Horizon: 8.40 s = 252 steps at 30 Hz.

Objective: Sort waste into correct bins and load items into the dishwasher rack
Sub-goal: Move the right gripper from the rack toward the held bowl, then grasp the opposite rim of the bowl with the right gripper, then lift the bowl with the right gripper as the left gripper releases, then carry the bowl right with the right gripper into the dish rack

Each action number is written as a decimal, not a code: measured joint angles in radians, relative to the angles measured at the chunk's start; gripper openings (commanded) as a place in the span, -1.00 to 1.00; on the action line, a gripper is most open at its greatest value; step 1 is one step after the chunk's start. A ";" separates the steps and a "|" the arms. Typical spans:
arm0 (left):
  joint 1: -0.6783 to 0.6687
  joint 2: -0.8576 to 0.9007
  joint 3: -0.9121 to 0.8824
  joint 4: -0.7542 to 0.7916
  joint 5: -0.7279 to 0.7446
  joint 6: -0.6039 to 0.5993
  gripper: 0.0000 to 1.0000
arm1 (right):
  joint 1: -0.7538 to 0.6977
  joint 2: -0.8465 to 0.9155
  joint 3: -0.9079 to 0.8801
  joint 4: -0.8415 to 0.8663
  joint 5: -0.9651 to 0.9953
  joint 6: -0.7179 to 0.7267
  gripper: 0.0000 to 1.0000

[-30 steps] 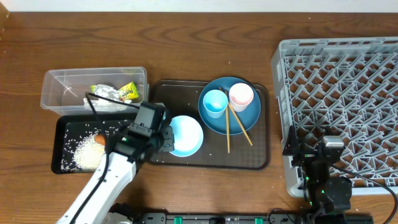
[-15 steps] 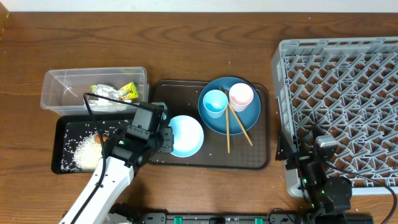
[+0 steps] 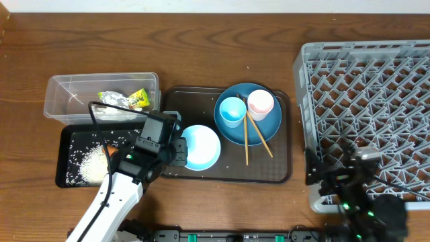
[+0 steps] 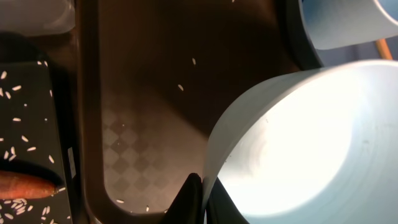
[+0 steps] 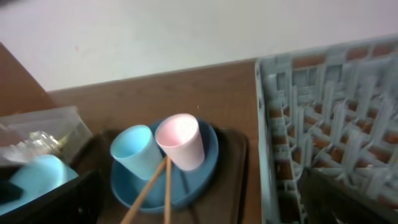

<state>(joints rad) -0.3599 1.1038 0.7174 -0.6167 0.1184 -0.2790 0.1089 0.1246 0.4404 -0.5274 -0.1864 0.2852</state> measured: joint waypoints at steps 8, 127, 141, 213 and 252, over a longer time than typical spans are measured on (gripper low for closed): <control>0.000 0.000 -0.003 -0.002 0.003 0.000 -0.87 | 0.000 0.372 0.492 -0.406 0.014 -0.007 0.98; 0.003 -0.001 -0.005 0.004 0.053 0.008 -0.88 | 0.850 1.571 0.822 -0.232 0.388 0.330 -0.97; 0.004 -0.001 -0.005 0.006 0.067 0.015 -0.66 | 0.850 1.571 0.822 -0.230 0.401 0.312 -0.99; 0.004 -0.081 -0.005 -0.004 0.078 0.018 0.96 | -0.137 1.661 0.887 0.471 1.235 -0.830 -0.97; 0.004 -0.081 -0.005 -0.004 0.077 0.018 0.96 | 0.082 1.904 0.904 0.499 1.430 -1.088 0.42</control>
<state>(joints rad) -0.3561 1.0229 0.7128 -0.6205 0.1959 -0.2615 0.1905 2.0281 1.3441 -0.0284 1.2438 -0.8032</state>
